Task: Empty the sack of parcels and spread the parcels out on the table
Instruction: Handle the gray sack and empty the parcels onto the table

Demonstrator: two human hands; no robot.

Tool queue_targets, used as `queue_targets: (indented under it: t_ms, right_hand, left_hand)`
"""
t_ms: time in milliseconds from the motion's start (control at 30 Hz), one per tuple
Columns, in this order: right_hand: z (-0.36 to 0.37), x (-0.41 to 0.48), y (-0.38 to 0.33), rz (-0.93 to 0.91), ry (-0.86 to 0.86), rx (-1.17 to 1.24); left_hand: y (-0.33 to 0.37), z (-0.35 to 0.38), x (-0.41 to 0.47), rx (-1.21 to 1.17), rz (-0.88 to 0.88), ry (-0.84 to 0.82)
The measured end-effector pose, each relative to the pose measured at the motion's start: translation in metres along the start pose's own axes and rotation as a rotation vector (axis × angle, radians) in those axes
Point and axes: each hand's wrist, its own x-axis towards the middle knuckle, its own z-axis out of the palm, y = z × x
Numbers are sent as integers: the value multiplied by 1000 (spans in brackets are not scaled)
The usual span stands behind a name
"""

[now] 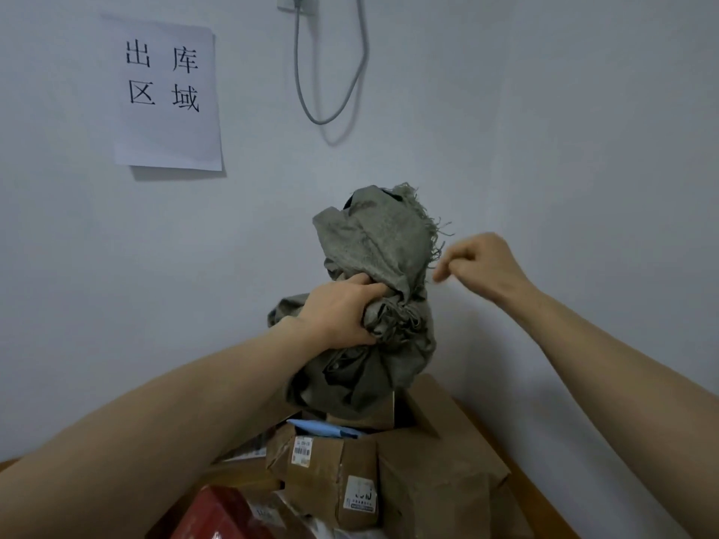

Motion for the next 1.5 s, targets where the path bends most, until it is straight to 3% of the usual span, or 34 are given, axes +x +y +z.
queue_targets:
  t_ms: [67, 133, 200, 300, 400, 533, 633, 833, 1000, 1133, 1200, 1300, 1400, 1433, 1500]
  right_hand:
    - [-1, 17, -12, -229, 116, -300]
    - [4, 36, -21, -490, 13, -620]
    - [10, 47, -36, -636, -144, -926]
    - [21, 54, -45, -702, -304, -1277]
    - [22, 56, -33, -501, -451, -1369]
    - [15, 50, -14, -150, -462, -1143]
    - [15, 44, 2, -8, -418, -866]
    - [33, 15, 16, 140, -296, -284]
    - [64, -1, 3, 214, -267, 174]
    - [88, -8, 0, 195, -236, 398]
    - [98, -15, -7, 114, -232, 458]
    - [116, -28, -14, -19, -300, 314]
    - [126, -30, -15, -151, -304, 163]
    - [128, -28, -15, -206, -237, 125]
    - [127, -22, -16, -262, -31, 72]
  left_hand:
    - [0, -1, -1, 162, 105, -52]
    - [3, -3, -2, 302, 210, -96]
    - [6, -5, -3, 396, 283, -128]
    - [4, -9, -7, 479, 339, -152]
    - [-8, -13, -14, 451, 325, -121]
    - [-38, -17, -22, 380, 172, -57]
    - [-52, -20, -26, 250, 61, 14]
    - [-50, -19, -21, -96, -340, 248]
    - [-48, -14, -11, -359, -529, 455]
    - [-43, -13, -5, -500, -699, 556]
    - [-45, -10, -4, -614, -799, 609]
    - [-48, -7, -3, -817, -938, 680]
    - [-47, -3, -3, -1214, -1012, 694]
    - [-45, -2, -3, -1377, -1023, 657]
    - [-42, -2, -6, -1656, -1023, 414]
